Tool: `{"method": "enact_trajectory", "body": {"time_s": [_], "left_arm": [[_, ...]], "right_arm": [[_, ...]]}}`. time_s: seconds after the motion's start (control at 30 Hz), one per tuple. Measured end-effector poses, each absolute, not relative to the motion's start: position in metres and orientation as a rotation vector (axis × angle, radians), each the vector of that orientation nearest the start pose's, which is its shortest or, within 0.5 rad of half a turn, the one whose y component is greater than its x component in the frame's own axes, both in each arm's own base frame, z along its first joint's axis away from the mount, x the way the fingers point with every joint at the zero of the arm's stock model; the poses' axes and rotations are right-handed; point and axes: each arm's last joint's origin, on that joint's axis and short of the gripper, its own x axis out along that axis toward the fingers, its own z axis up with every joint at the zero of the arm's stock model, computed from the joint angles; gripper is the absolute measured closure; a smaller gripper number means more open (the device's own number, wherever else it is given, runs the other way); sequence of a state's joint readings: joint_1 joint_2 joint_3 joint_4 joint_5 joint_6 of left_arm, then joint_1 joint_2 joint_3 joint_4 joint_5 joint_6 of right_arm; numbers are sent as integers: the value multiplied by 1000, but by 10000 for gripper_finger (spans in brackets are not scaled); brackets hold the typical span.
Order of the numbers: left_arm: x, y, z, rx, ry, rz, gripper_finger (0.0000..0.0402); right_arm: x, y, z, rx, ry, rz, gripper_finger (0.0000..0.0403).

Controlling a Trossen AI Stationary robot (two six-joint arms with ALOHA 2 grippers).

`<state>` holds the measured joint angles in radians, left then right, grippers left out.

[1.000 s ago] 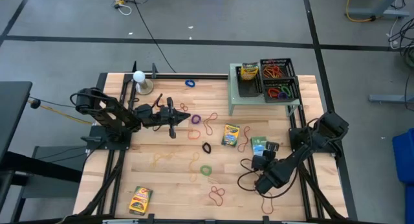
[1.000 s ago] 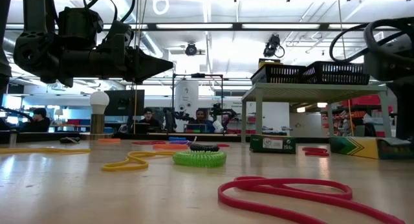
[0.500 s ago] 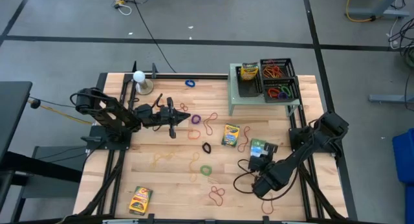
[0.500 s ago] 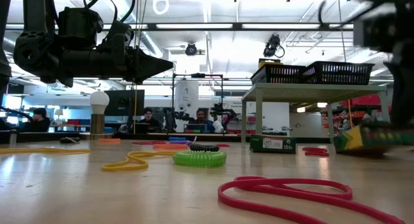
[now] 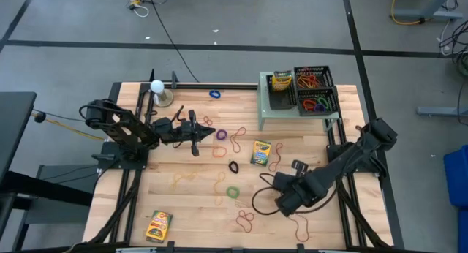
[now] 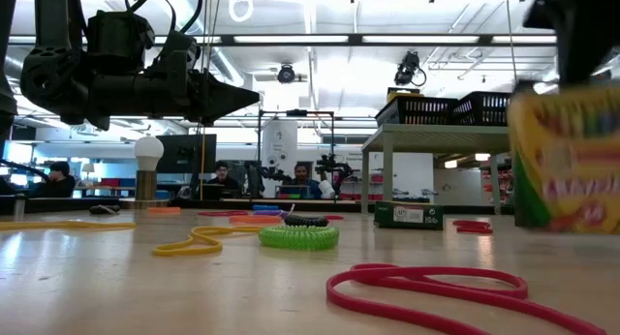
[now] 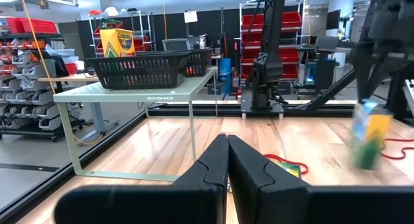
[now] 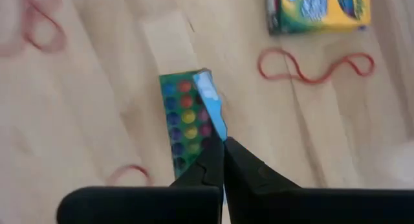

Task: Pick & Place Office Desk Supplies
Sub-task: Put the right yellow crayon box into the left black bin on the shelf

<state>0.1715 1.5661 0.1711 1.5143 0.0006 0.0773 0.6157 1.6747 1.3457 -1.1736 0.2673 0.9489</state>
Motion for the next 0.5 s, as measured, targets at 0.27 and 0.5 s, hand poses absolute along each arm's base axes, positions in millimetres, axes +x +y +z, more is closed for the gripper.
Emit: {"method": "enact_trajectory", "body": {"time_s": [0.27,0.5], "left_arm": [[214,37,148,86,-112,175,391],[214,37,148,86,-111,175,391]], "right_arm": [[273,153,249,249,1292,-287,400],[283,138,249,272,1300,-272,400]]}}
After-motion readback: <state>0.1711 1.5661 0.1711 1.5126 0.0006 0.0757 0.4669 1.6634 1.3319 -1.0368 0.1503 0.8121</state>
